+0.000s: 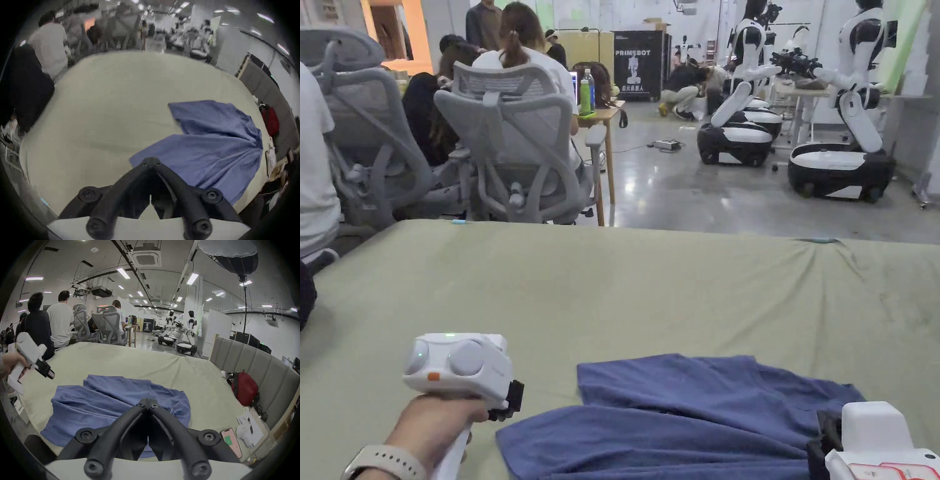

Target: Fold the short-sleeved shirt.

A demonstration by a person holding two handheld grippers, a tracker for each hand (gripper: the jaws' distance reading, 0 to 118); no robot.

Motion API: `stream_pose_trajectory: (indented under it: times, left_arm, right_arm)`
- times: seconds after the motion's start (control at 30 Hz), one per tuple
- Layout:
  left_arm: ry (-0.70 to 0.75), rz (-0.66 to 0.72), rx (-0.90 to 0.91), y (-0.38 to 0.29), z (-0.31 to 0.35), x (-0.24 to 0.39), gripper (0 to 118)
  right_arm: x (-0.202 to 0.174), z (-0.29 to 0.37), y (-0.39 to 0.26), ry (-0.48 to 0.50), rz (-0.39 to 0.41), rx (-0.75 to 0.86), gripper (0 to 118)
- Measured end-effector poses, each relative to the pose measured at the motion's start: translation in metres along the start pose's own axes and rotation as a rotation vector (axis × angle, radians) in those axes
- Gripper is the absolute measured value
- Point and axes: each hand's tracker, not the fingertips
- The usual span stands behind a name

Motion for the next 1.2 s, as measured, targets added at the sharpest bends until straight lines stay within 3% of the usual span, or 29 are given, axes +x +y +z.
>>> stream_pose_trajectory:
  times: [0.03,0.07,0.1,0.13,0.17,0.2,0.3,0.33,0.47,0.5,0.57,0.63,0.83,0.93,1.07,1.1,1.17,1.2]
  left_arm:
    - [0.014,-0.019,-0.013,0.004,-0.01,0.001,1]
    - [0.036,-0.033,-0.01,0.006,-0.018,0.003,19]
    - [0.078,-0.033,-0.02,0.009,-0.03,0.001,54]
    - [0.102,-0.028,-0.027,0.011,-0.038,0.002,101]
    - [0.124,-0.026,-0.037,0.011,-0.048,0.003,118]
    - [0.128,-0.026,-0.044,0.011,-0.057,0.004,117]
    - [0.116,-0.033,-0.08,0.006,-0.078,0.007,79]
    - [0.114,-0.036,-0.108,0.003,-0.085,0.008,73]
    - [0.105,-0.038,-0.124,-0.004,-0.089,0.008,70]
    - [0.108,-0.078,-0.124,-0.004,-0.084,0.01,61]
    - [0.092,-0.161,-0.09,-0.01,-0.074,0.015,0]
    - [0.038,-0.089,-0.06,-0.01,-0.06,0.012,0]
    - [-0.028,-0.069,0.191,-0.025,0.012,0.014,0]
    - [-0.029,-0.085,0.211,-0.034,0.031,0.02,0]
    - [-0.029,-0.087,0.21,-0.038,0.035,0.022,0]
    - [-0.024,-0.088,0.205,-0.04,0.035,0.022,0]
    - [-0.018,-0.087,0.191,-0.039,0.03,0.02,0]
    - [-0.014,-0.087,0.183,-0.039,0.029,0.02,0]
  right_arm:
    - [0.0,-0.003,0.001,0.001,0.003,-0.003,0]
    - [0.001,-0.004,0.001,0.0,0.004,-0.005,0]
    - [0.001,-0.004,-0.001,-0.003,0.006,-0.011,0]
    - [0.002,-0.004,-0.002,-0.004,0.009,-0.016,0]
    - [0.002,-0.008,-0.002,-0.006,0.012,-0.022,0]
    - [0.003,-0.009,-0.002,-0.009,0.015,-0.028,0]
    - [0.006,-0.013,-0.003,-0.023,0.022,-0.044,0]
    - [0.008,-0.015,-0.003,-0.03,0.023,-0.048,0]
    - [0.019,-0.024,0.0,-0.049,0.02,-0.063,0]
    - [0.024,-0.027,0.001,-0.056,0.014,-0.066,0]
    - [0.038,-0.038,0.007,-0.069,-0.021,-0.078,0]
    - [0.054,-0.051,0.012,-0.088,-0.058,-0.106,0]
    - [0.132,-0.146,0.035,-0.153,-0.164,-0.304,0]
    - [0.162,-0.208,0.037,-0.113,-0.195,-0.416,0]
    - [0.162,-0.281,0.033,-0.005,-0.2,-0.52,0]
    - [0.156,-0.296,0.031,0.008,-0.2,-0.522,11]
    - [0.151,-0.318,0.027,0.001,-0.203,-0.513,89]
    - [0.147,-0.33,0.024,0.005,-0.203,-0.527,112]
